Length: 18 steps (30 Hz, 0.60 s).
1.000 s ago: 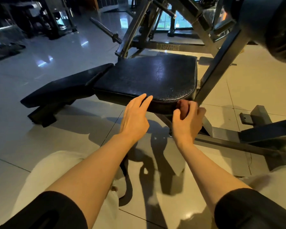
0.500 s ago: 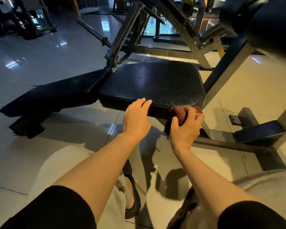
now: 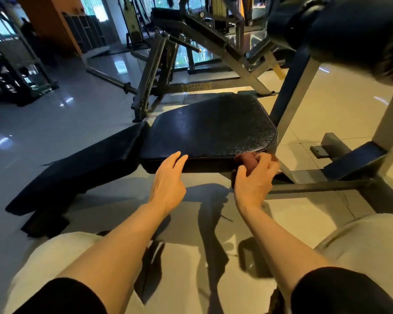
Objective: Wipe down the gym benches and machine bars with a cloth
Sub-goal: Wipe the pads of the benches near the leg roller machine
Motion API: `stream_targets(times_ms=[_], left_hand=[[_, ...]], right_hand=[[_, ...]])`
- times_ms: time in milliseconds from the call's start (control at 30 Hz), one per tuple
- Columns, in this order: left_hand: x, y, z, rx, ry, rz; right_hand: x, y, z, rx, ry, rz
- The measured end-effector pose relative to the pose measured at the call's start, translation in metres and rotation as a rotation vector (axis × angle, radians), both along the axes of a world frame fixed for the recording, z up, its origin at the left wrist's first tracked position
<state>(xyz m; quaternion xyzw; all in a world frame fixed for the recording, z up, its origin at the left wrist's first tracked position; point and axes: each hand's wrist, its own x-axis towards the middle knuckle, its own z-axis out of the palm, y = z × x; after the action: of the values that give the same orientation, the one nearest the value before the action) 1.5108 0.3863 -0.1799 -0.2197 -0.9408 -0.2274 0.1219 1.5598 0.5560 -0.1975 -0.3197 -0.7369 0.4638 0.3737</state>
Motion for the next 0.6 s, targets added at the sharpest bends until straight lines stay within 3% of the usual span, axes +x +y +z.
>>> stream_targets(times_ms=[267, 467, 600], left_hand=[[-0.016, -0.054, -0.021, 0.087, -0.018, 0.072], [-0.033, -0.059, -0.023, 0.087, -0.001, 0.026], [-0.039, -0.063, -0.026, 0.059, 0.010, -0.038]], right_hand=[[-0.031, -0.108, -0.019, 0.245, -0.015, 0.342], [-0.039, -0.098, -0.014, 0.044, 0.152, -0.202], [-0.051, -0.100, -0.011, 0.008, 0.072, -0.203]])
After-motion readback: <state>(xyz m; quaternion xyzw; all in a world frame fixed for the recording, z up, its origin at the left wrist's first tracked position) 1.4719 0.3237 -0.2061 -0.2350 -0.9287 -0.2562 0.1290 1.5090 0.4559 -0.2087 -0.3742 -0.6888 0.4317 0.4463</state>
